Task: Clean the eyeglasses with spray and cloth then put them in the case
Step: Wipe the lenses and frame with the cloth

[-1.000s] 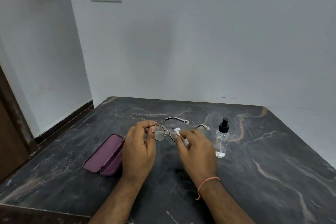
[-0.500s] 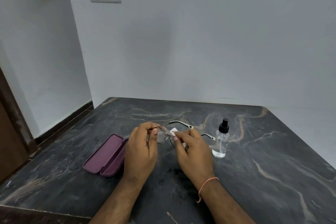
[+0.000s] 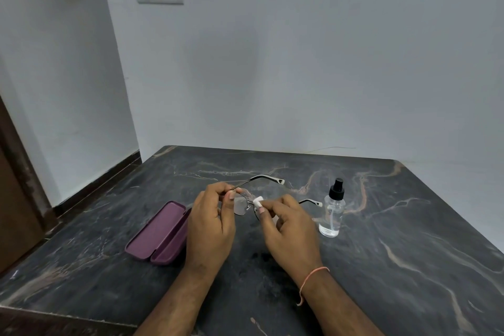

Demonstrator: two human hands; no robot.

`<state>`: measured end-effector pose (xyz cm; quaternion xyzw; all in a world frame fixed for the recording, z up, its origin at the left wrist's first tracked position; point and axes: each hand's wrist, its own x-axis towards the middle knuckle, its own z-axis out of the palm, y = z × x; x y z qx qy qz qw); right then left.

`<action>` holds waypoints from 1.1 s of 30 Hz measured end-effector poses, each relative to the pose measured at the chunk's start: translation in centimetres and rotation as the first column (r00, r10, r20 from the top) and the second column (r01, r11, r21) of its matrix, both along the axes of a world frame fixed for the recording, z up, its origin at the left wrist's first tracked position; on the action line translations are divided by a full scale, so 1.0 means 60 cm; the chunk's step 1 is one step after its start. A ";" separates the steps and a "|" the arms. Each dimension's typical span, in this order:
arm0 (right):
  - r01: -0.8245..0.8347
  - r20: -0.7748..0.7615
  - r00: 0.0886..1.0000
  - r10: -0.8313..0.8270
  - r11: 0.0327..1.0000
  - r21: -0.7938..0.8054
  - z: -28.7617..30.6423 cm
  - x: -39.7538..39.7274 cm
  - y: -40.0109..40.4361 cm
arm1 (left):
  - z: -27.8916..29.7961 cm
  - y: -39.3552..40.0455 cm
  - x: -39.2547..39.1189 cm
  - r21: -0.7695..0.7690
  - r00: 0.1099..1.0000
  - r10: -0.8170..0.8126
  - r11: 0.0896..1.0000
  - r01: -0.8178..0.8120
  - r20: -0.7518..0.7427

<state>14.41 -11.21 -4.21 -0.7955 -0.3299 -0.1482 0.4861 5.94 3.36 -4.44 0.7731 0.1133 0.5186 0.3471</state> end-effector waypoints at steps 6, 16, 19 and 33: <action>0.022 -0.041 0.999 -0.023 0.999 -0.036 -0.001 0.003 -0.002 | 0.003 0.000 0.000 -0.012 1.000 0.012 1.000 -0.012 -0.002; 0.119 0.059 0.992 -0.111 0.979 -0.167 -0.001 -0.004 -0.004 | 0.001 0.006 -0.001 -0.020 0.999 0.037 0.999 -0.037 0.009; 0.197 0.151 0.974 -0.168 0.959 -0.205 -0.001 -0.002 -0.003 | 0.000 0.006 0.000 -0.017 0.999 0.042 0.999 -0.042 0.020; 0.141 0.109 0.986 -0.129 0.984 -0.107 -0.001 -0.004 -0.001 | 0.005 -0.002 -0.002 0.011 0.998 0.042 0.999 -0.043 0.041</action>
